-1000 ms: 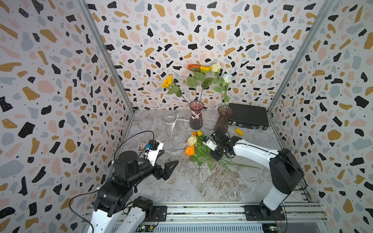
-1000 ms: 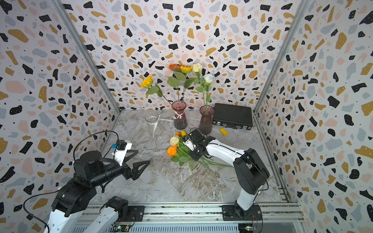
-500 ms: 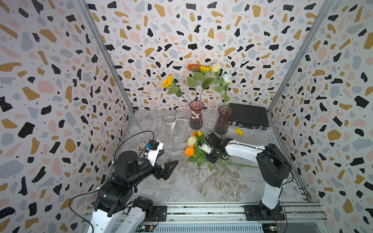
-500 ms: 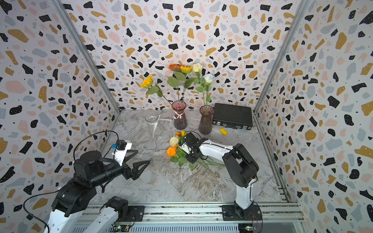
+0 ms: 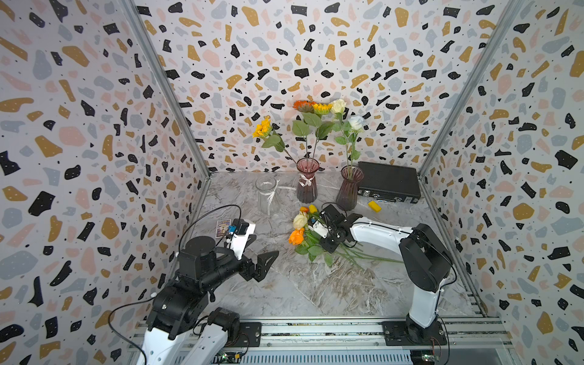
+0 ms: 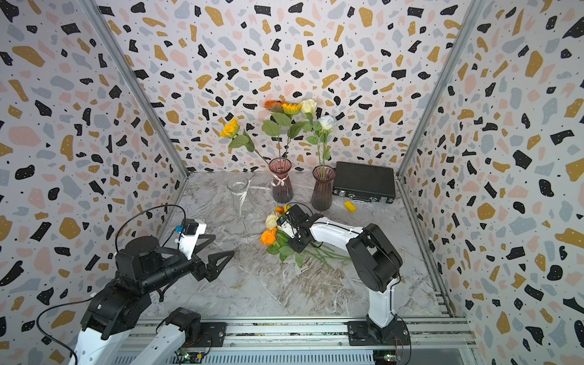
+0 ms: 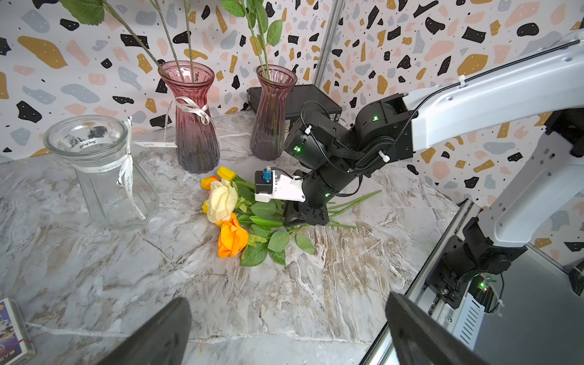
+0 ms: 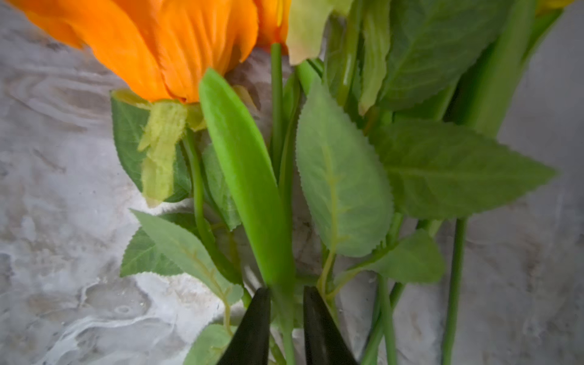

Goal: Arrange the flowers in different vases according to their variety
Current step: Pick up the flower at the center of the board.

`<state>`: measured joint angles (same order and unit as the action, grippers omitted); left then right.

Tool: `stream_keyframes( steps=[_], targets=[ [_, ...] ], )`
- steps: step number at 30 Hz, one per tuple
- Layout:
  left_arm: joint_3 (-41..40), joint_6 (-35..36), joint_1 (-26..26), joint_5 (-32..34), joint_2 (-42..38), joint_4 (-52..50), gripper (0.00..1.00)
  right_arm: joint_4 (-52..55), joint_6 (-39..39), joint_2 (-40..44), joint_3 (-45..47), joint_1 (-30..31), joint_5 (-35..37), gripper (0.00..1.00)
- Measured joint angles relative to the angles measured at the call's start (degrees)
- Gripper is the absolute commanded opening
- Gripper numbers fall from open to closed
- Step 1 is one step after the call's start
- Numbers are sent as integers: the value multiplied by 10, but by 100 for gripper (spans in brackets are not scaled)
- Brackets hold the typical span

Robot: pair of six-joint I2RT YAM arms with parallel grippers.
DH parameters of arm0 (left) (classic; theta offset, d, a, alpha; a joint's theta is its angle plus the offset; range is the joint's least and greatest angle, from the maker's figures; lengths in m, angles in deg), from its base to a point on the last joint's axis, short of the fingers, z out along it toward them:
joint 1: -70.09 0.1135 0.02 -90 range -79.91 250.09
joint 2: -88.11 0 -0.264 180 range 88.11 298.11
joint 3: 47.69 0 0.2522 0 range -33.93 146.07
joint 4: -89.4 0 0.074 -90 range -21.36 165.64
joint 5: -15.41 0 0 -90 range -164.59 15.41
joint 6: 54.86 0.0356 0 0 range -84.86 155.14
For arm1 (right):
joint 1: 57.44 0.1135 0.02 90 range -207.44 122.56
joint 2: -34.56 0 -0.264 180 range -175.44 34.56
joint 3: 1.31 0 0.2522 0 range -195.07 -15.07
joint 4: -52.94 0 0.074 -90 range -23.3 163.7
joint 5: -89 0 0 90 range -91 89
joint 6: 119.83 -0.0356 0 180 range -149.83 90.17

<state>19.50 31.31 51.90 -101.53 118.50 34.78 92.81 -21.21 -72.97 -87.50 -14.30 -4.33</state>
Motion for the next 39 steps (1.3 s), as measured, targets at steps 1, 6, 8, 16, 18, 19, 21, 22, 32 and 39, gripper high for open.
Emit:
stream_keyframes(
  steps=[1, 6, 8, 16, 18, 19, 21, 22, 32, 39],
  targets=[
    [0, 0, 0, 0, 0, 0, 100, 0, 0, 0, 0, 2, 0, 25],
    [0, 0, 0, 0, 0, 0, 99, 0, 0, -1, 0, 7, 1, 26],
    [0, 0, 0, 0, 0, 0, 100, -1, 0, -3, 0, 9, 2, 27],
    [0, 2, 0, 3, 0, -4, 100, 0, 0, -42, -27, 9, 7, 26],
    [0, 2, 0, 5, 0, -7, 100, -2, 0, -46, -33, 9, 9, 25],
    [0, 3, 0, 5, 0, -9, 99, -2, 0, -46, -34, 9, 10, 25],
    [0, 4, 0, 5, 0, -13, 100, -2, 0, -46, -35, 9, 14, 24],
    [0, 5, 0, 5, 0, -13, 100, -2, 0, -46, -35, 9, 15, 24],
    [0, 7, 0, 5, 0, -16, 100, 4, 9, -47, -41, 10, 32, 32],
    [0, 12, 0, 5, -2, -16, 100, 5, 17, -47, -41, 10, 50, 26]
  ],
)
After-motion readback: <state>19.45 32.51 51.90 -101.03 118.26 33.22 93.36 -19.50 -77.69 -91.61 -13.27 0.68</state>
